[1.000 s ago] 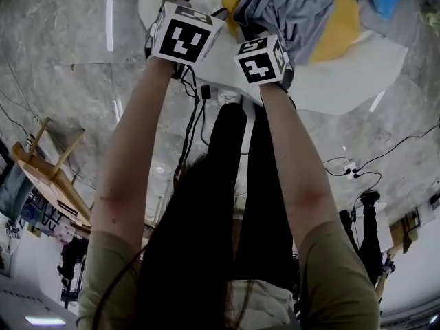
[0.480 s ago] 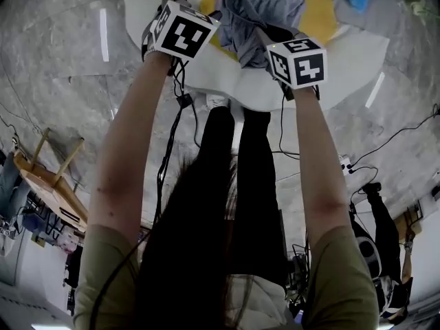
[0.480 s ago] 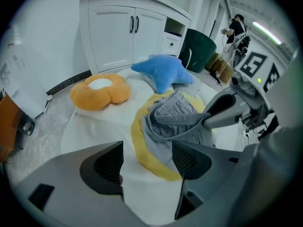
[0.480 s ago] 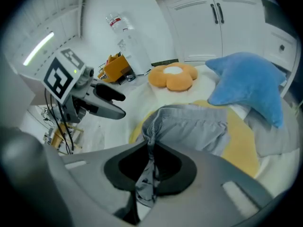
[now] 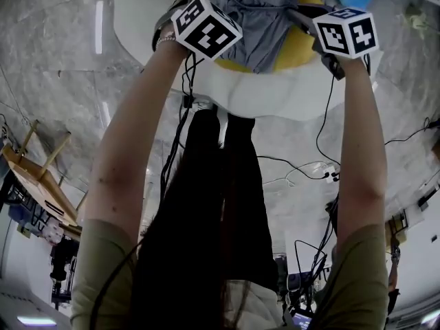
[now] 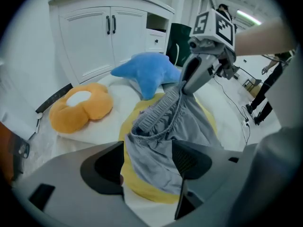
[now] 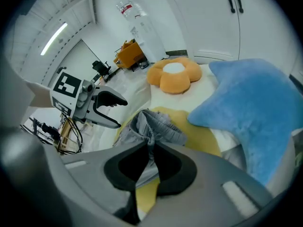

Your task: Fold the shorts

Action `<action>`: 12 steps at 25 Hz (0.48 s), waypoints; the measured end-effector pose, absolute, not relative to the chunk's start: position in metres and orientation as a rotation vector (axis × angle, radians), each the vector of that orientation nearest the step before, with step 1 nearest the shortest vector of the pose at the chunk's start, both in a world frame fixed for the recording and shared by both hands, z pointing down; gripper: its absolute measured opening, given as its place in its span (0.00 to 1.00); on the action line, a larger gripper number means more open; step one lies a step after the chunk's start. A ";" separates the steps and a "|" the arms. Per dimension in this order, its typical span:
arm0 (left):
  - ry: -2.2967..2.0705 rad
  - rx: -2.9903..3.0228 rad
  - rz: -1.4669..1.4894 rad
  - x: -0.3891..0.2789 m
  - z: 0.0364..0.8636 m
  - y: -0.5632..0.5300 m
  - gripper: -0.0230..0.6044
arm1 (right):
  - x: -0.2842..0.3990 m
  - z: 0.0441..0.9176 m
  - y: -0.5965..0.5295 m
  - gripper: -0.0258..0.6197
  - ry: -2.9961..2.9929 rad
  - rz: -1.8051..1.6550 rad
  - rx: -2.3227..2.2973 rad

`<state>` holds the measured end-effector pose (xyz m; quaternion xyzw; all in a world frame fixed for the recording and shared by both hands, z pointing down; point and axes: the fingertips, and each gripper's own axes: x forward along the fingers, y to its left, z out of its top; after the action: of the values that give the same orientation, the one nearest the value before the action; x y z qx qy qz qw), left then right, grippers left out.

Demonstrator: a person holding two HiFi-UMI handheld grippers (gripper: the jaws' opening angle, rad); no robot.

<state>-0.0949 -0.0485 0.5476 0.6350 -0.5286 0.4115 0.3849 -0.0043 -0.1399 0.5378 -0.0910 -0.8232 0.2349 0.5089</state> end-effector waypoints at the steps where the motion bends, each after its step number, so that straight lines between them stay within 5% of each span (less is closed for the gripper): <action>1: -1.343 1.630 1.057 -0.094 0.550 -0.054 0.54 | -0.007 0.540 -0.148 0.10 -1.978 0.549 -0.223; 12: -1.357 1.632 1.087 -0.094 0.575 -0.081 0.51 | -0.014 0.571 -0.182 0.10 -1.950 0.413 -0.186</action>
<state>-0.0943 -0.0806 0.5748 0.6360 -0.5289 0.4236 0.3693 -0.0143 -0.1820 0.5714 -0.0784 -0.8202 0.1737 0.5395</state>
